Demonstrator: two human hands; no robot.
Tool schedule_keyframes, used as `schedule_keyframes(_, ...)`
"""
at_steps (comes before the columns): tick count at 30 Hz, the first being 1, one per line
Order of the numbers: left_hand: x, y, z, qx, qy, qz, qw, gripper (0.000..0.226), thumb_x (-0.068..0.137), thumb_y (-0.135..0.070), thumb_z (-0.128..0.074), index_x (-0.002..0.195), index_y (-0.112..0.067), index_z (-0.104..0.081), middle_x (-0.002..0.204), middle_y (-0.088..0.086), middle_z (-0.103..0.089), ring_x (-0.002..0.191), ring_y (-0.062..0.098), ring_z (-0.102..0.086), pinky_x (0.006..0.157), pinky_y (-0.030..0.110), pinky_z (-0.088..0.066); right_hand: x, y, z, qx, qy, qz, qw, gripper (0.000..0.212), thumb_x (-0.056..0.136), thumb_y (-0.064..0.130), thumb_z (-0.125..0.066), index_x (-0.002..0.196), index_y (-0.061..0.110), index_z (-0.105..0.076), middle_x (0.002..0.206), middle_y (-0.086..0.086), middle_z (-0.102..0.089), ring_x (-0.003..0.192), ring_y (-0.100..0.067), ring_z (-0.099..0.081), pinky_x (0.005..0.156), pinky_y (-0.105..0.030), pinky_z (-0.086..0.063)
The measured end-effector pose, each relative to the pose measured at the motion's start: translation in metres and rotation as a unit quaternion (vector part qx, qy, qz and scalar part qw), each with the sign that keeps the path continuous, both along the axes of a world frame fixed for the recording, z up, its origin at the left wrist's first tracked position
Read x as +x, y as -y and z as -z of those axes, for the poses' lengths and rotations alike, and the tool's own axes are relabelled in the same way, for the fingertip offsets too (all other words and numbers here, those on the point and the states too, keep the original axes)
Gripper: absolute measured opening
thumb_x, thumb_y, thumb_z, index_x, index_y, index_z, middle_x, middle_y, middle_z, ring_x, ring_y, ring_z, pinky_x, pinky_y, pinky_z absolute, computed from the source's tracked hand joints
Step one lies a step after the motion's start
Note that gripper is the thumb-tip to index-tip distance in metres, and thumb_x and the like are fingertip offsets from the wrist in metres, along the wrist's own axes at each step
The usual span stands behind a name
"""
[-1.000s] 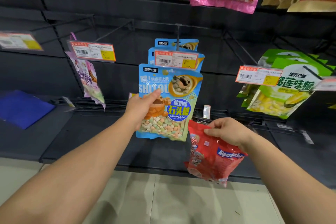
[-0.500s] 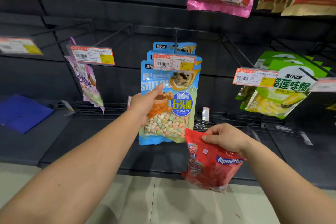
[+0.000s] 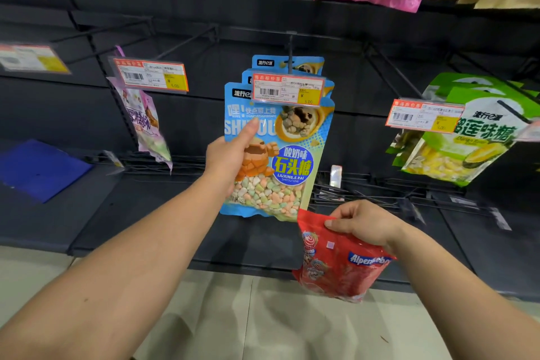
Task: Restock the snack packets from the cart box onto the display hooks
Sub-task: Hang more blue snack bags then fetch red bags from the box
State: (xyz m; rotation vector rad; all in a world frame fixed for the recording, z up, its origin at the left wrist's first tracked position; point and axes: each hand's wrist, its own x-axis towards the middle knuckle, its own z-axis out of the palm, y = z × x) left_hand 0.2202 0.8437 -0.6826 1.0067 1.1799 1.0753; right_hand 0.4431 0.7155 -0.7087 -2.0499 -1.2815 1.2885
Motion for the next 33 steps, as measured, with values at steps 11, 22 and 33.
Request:
schedule_keyframes(11,0.018,-0.001,-0.015,-0.054,-0.025,-0.028,0.998,0.065,0.057,-0.073,-0.075,0.094,-0.020,-0.069,0.075,-0.001,-0.077,0.079,0.022,-0.075,0.086,0.043,-0.058,-0.001,-0.002,0.001,0.001,0.000,0.001,1.000,0.016,0.086,0.025,-0.072,0.088,0.009,-0.074,0.080,-0.008,-0.076,0.069,-0.019,-0.070,0.075,-0.037,-0.059)
schedule_keyframes(22,0.019,-0.010,-0.016,-0.049,-0.015,0.019,0.999,0.034,0.086,-0.047,-0.071,0.097,-0.014,-0.070,0.082,0.002,-0.076,0.059,0.009,-0.072,0.048,0.021,-0.055,0.001,0.004,0.004,0.002,0.005,0.008,1.000,0.017,0.086,0.023,-0.071,0.090,0.006,-0.074,0.085,-0.011,-0.076,0.070,-0.020,-0.069,0.073,-0.035,-0.058)
schedule_keyframes(33,0.004,-0.007,0.022,0.157,-0.291,-0.117,0.937,0.046,0.077,-0.044,-0.079,0.108,-0.019,-0.057,0.109,0.002,-0.060,0.105,0.025,-0.060,0.092,0.036,-0.049,-0.012,-0.001,-0.008,0.026,-0.005,0.006,1.000,0.014,0.085,0.022,-0.072,0.085,0.009,-0.073,0.076,-0.009,-0.074,0.059,-0.014,-0.065,0.065,-0.030,-0.056)
